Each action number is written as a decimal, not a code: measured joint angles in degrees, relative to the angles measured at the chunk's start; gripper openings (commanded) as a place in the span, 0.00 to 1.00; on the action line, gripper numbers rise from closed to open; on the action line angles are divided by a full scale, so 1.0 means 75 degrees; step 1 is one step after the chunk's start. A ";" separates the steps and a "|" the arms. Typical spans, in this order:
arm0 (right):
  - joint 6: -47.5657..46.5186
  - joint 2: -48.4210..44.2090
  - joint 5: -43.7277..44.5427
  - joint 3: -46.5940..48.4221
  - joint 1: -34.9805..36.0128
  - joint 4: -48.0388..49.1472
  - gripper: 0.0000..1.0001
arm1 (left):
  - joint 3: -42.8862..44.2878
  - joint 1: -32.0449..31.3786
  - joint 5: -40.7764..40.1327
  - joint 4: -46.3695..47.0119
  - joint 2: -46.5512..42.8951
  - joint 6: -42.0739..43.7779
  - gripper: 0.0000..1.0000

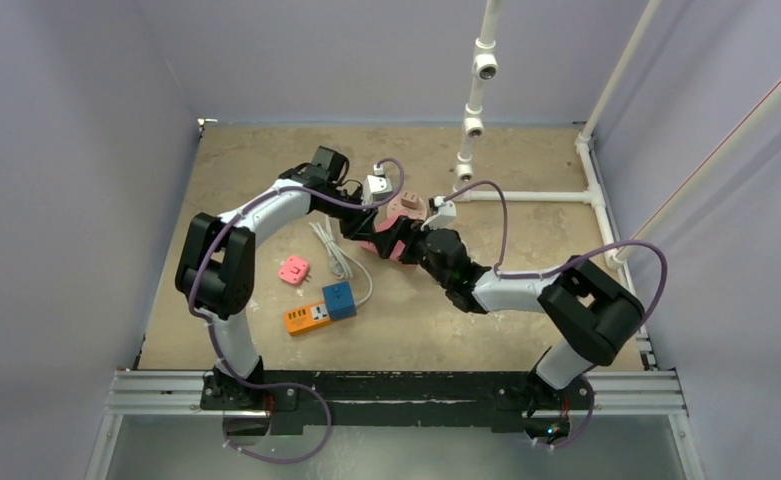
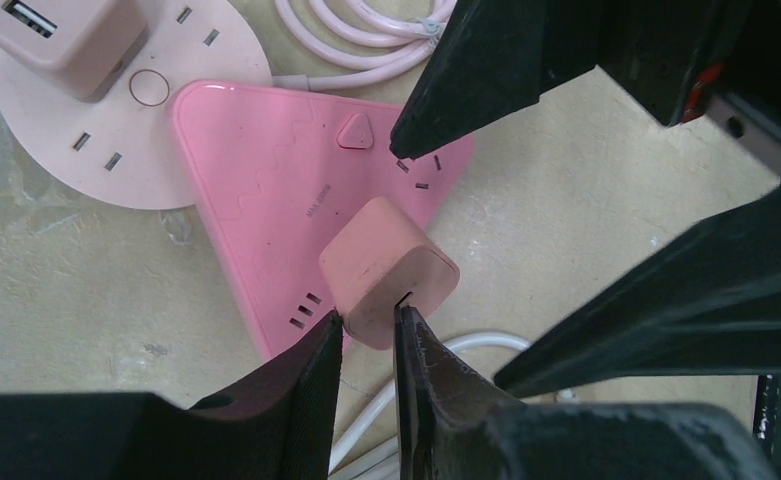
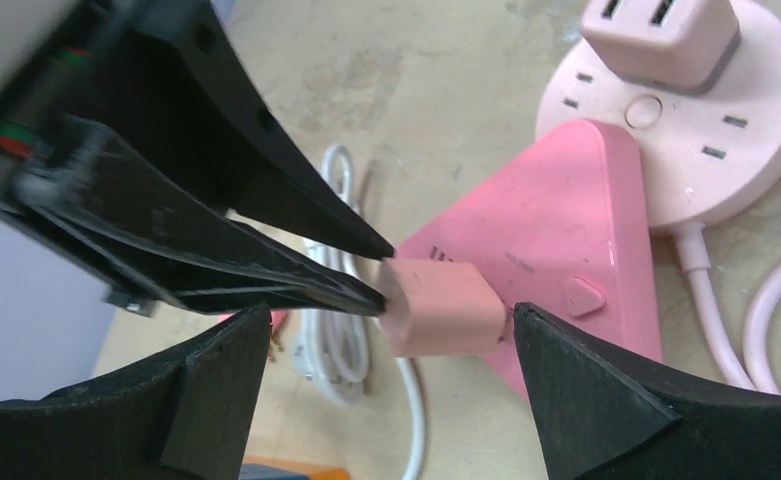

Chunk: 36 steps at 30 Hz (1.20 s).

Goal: Insert the plug

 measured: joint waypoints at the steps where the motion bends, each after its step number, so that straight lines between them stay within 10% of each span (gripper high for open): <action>1: -0.0061 0.0140 0.0082 0.0032 0.0023 0.0009 0.93 | 0.0023 0.0000 -0.0023 0.0009 0.0009 -0.0003 0.23; 26: -0.1757 0.1163 0.0906 -0.0087 0.0434 0.1591 0.76 | 0.0475 0.0000 -0.0137 0.0070 0.0283 -0.0009 0.22; 36: -0.2142 0.1792 0.1256 0.0641 0.0469 0.1454 0.46 | 0.0618 0.0009 -0.0265 0.0125 0.0303 -0.0003 0.21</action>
